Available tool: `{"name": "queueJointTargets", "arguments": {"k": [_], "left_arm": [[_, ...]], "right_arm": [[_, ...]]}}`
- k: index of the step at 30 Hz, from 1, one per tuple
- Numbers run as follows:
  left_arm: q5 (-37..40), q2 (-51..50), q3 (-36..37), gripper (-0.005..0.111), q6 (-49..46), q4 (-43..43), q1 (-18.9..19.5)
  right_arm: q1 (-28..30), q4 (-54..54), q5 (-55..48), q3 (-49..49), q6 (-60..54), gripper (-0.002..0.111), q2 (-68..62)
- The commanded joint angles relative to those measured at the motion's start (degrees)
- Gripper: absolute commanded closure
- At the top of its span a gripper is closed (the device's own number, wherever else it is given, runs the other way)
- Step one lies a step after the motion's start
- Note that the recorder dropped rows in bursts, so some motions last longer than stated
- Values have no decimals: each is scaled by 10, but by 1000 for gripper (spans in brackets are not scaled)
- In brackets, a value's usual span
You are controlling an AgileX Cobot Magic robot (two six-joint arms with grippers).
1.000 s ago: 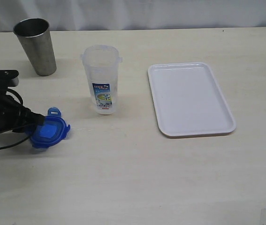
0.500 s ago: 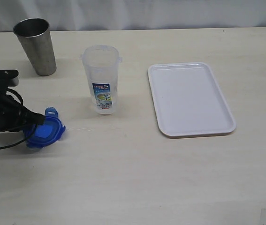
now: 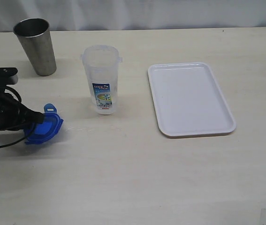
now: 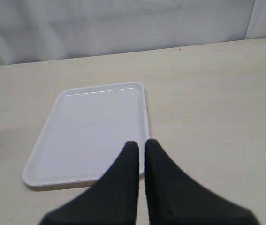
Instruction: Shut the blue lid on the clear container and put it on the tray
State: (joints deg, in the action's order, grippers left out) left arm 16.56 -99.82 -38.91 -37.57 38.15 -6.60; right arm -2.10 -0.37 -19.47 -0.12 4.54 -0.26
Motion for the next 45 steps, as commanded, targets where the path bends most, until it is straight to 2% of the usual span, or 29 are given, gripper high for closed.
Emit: {"name": "queueJointTargets", "arguments": {"k": [1,10,13,15,19,25,36,45], "left_arm": [[9,5,-2,104,2,-2,0],[22,5,-2,103,2,-21,0],[22,5,-2,74,8,-25,0],[22,5,-2,65,13,-28,0],[24,5,-2,66,13,-47,0],[4,5,-2,81,13,-51,-1],[20,-16,-2,81,11,-38,-1],[19,-16,-2,81,-21,5,-1]], "right_arm": [[0,-2,-1,1,2,104,3],[0,-2,-1,1,2,104,3],[0,-2,-1,1,2,104,3],[0,-2,-1,1,2,104,3],[0,-2,-1,1,2,104,3],[0,-2,-1,1,2,104,3],[0,-2,-1,1,2,104,3],[0,-2,-1,1,2,104,3]]}}
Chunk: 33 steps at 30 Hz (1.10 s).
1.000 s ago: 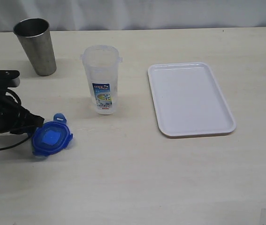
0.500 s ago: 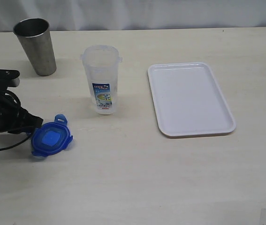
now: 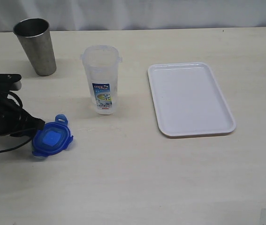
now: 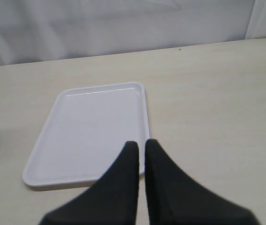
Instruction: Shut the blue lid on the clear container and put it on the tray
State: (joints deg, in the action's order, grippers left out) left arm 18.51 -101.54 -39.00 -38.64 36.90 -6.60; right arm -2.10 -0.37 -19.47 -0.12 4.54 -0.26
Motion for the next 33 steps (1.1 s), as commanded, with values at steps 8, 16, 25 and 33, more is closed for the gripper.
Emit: {"name": "queueJointTargets", "arguments": {"k": [8,16,25,33], "left_arm": [[5,1,-1,81,-11,17,-1],[9,1,-1,81,-13,17,-1],[14,1,-1,100,-18,16,-1],[23,1,-1,107,-21,12,-1]], "right_arm": [[0,-2,-1,1,2,104,3],[0,-2,-1,1,2,104,3],[0,-2,-1,1,2,104,3],[0,-2,-1,1,2,104,3]]}}
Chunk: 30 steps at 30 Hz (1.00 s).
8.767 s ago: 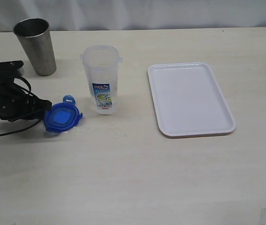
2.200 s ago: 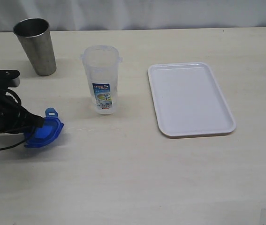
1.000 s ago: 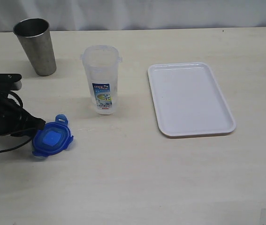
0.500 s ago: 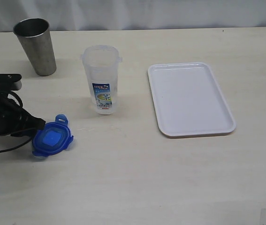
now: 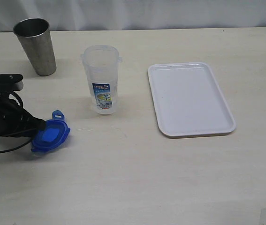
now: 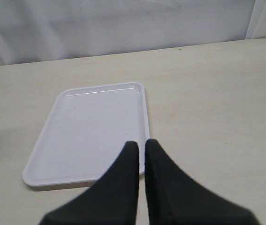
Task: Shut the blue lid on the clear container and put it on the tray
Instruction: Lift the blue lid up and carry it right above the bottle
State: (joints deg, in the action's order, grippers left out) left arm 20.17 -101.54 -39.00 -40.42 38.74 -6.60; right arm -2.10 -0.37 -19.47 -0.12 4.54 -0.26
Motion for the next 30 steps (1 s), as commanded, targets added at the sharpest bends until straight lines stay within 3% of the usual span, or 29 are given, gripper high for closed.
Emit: {"name": "queueJointTargets", "arguments": {"k": [1,18,24,30], "left_arm": [[7,1,-1,107,-4,-6,-1],[-14,156,-12,107,-5,-4,-1],[1,203,-44,107,-53,-3,-1],[-9,216,-81,107,-152,-6,-53]], "right_arm": [[0,-2,-1,1,2,104,3],[0,-2,-1,1,2,104,3],[0,-2,-1,1,2,104,3],[0,-2,-1,1,2,104,3]]}}
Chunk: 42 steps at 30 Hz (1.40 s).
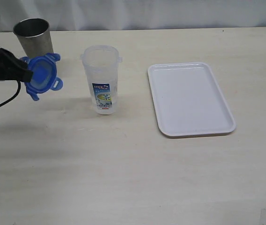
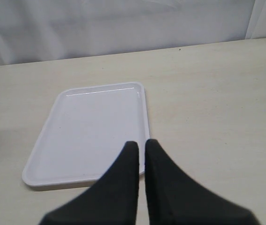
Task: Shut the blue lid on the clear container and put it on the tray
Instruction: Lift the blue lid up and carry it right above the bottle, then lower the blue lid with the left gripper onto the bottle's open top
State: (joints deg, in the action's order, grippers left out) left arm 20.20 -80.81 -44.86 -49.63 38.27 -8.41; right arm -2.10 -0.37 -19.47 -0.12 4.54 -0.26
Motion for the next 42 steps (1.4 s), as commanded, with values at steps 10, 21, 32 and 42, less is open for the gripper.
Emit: {"name": "queueJointTargets", "arguments": {"k": [10,21,32,42], "left_arm": [[-256,9,-34,107,-167,-3,-126],[-304,-98,-128,107,-193,-106,-128],[-413,-164,-187,107,-476,-109,-181],[-430,-183,-187,107,-568,-70,-235]], "right_arm": [[0,-2,-1,1,2,104,3],[0,-2,-1,1,2,104,3],[0,-2,-1,1,2,104,3],[0,-2,-1,1,2,104,3]]}}
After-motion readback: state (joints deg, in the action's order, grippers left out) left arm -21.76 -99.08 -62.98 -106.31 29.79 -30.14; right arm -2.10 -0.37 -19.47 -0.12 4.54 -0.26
